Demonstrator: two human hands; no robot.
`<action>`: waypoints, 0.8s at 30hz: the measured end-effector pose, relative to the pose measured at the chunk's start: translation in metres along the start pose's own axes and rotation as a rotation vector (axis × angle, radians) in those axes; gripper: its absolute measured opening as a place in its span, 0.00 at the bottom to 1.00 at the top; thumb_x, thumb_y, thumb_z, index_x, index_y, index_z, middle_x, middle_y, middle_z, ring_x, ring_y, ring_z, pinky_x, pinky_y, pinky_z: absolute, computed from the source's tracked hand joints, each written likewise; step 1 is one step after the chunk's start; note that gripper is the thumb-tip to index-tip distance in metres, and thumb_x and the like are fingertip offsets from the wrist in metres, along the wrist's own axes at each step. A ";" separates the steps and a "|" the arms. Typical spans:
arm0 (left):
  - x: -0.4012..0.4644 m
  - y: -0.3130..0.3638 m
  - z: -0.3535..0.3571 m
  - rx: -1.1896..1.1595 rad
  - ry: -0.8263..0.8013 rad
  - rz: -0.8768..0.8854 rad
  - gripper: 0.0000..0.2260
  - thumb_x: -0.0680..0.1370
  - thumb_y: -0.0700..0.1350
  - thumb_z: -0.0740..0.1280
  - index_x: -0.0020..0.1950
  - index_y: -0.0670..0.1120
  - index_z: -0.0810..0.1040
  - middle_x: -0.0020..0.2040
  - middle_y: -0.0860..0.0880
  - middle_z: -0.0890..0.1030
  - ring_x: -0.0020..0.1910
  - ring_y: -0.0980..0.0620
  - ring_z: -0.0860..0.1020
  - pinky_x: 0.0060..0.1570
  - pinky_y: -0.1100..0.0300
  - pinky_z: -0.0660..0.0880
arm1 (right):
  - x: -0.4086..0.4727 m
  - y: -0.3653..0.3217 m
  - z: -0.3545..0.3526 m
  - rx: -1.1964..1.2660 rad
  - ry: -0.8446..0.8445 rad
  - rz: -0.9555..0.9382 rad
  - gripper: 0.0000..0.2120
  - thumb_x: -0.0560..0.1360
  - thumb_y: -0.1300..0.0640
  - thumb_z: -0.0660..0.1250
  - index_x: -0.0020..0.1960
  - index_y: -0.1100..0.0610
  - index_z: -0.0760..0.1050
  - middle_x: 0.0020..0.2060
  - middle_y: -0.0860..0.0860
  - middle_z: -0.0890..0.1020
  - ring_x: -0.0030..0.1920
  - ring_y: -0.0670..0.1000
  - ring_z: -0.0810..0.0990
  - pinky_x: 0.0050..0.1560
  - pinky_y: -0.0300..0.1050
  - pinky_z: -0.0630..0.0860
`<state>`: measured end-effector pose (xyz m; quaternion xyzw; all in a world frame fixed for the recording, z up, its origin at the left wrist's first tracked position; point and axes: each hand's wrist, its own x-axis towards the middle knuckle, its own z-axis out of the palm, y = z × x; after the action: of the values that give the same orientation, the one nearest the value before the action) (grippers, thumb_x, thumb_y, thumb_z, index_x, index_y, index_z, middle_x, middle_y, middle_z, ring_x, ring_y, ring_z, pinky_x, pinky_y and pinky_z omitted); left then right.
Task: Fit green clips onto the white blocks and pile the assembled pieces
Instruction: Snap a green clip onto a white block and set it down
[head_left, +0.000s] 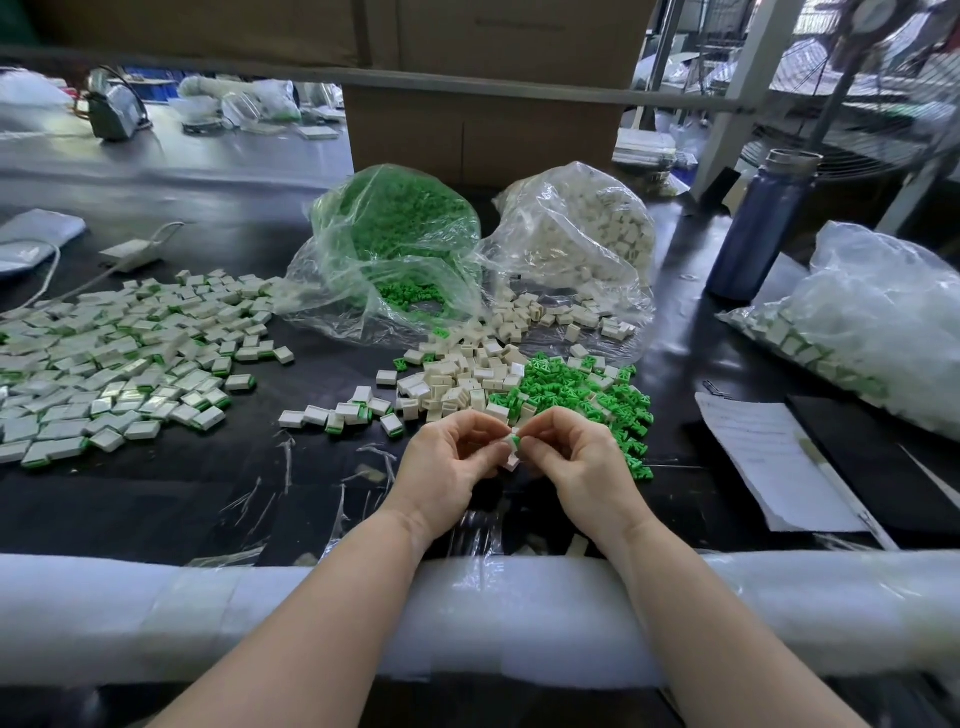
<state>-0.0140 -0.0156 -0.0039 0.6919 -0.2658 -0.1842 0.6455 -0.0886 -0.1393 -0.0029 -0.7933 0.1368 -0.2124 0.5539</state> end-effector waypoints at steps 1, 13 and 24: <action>0.000 0.000 0.000 -0.011 0.001 -0.007 0.06 0.73 0.35 0.69 0.43 0.45 0.79 0.38 0.48 0.80 0.37 0.56 0.80 0.39 0.65 0.78 | 0.000 0.000 0.000 0.012 0.003 0.000 0.12 0.73 0.68 0.67 0.38 0.52 0.76 0.37 0.57 0.82 0.40 0.58 0.80 0.47 0.52 0.79; -0.001 0.003 0.003 -0.005 -0.009 -0.024 0.07 0.74 0.32 0.67 0.43 0.44 0.80 0.38 0.48 0.81 0.34 0.55 0.80 0.38 0.67 0.78 | -0.003 -0.005 -0.001 0.036 -0.013 -0.016 0.11 0.71 0.71 0.67 0.41 0.56 0.75 0.36 0.56 0.79 0.37 0.50 0.77 0.44 0.48 0.76; -0.003 0.002 0.003 0.107 -0.089 0.016 0.08 0.74 0.32 0.67 0.42 0.43 0.80 0.37 0.49 0.80 0.34 0.58 0.77 0.41 0.68 0.76 | -0.004 -0.006 -0.001 -0.004 -0.065 -0.004 0.13 0.69 0.71 0.70 0.37 0.54 0.72 0.34 0.51 0.78 0.36 0.48 0.76 0.41 0.41 0.76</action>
<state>-0.0181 -0.0163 -0.0022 0.7143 -0.3092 -0.1951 0.5968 -0.0925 -0.1364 0.0028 -0.8011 0.1178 -0.1874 0.5561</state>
